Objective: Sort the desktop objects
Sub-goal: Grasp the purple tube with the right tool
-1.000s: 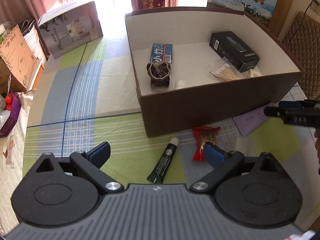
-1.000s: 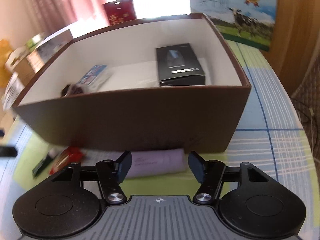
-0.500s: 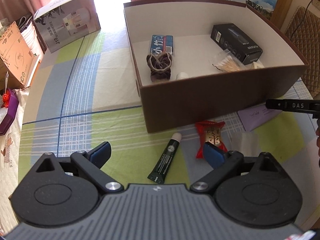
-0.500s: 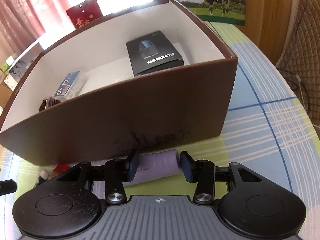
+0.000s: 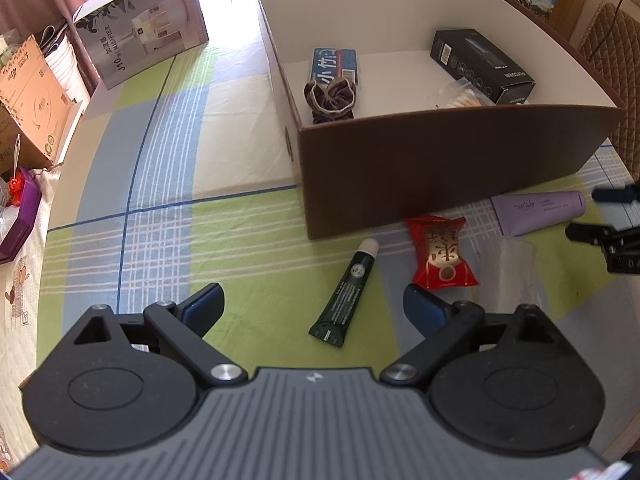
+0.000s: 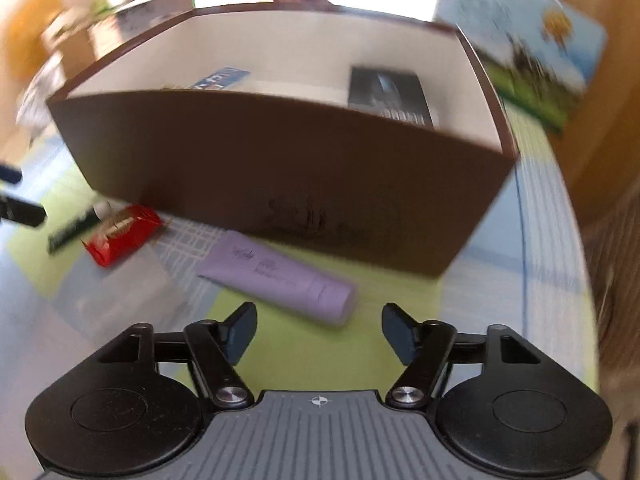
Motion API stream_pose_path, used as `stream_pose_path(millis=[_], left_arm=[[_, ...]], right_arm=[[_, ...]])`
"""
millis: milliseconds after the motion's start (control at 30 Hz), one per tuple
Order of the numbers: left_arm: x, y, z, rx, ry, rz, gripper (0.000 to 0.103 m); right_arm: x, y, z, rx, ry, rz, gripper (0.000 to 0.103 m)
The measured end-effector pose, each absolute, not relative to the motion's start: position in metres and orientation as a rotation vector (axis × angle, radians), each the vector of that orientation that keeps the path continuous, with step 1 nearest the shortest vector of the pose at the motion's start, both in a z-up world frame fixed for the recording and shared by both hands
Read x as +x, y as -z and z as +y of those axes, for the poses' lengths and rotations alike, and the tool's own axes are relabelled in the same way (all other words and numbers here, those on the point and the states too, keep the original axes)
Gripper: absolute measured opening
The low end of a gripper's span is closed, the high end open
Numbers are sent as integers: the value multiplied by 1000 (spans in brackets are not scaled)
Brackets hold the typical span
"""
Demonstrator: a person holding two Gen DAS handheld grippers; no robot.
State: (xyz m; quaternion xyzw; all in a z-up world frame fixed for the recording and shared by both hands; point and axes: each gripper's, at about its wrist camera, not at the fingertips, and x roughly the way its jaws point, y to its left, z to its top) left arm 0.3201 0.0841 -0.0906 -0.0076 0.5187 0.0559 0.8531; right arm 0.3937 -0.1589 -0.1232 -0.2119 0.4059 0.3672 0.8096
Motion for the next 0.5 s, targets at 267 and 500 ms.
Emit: stream_pose_path(millis=[267, 500], left_arm=[[314, 94, 84, -14, -123, 1100, 94], [308, 97, 90, -28, -127, 1102, 94]], right_arm=[[400, 139, -143, -621, -978, 805, 52], [381, 139, -161, -640, -1068, 854, 27]])
